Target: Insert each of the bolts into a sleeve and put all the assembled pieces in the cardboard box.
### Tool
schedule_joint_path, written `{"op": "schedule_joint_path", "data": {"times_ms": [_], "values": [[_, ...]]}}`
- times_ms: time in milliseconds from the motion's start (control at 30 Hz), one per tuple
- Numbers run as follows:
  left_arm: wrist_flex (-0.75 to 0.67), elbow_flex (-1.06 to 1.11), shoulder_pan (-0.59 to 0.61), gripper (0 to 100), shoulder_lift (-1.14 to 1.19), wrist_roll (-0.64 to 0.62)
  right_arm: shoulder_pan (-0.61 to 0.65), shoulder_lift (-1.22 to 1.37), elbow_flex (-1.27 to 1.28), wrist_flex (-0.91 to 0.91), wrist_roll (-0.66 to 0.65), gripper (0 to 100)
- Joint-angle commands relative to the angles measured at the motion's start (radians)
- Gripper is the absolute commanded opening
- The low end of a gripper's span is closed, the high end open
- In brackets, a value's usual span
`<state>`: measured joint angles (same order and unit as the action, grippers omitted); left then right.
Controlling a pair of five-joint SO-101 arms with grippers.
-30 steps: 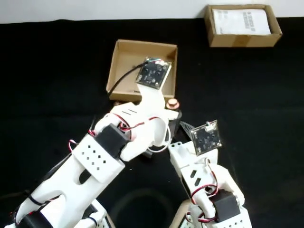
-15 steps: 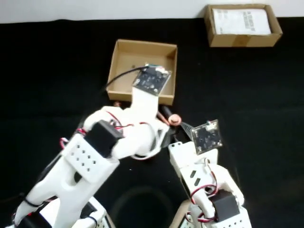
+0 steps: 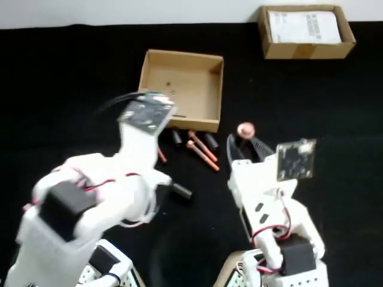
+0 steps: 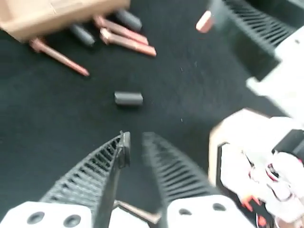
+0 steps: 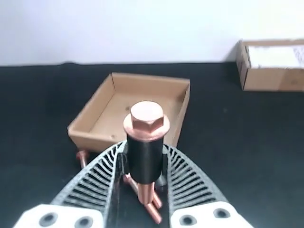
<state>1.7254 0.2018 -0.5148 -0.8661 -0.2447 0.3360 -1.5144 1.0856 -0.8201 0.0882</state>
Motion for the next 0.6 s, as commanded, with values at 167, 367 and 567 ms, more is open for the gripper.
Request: {"op": "schedule_joint_path", "data": {"times_ms": [167, 367, 567], "values": [[-0.175, 0.036, 0.41, 1, -0.199, 0.052, -0.01, 0.57, -0.57, 0.025, 0.005, 0.7], [-0.29, 0.228, 0.673, 1, -0.392, 0.052, -0.008, 0.923, -0.84, 0.025, -0.114, 0.7], [-0.362, 0.552, 0.782, 1, -0.668, 0.052, 0.008, 1.205, -1.087, 0.028, -0.33, 0.7]]}}
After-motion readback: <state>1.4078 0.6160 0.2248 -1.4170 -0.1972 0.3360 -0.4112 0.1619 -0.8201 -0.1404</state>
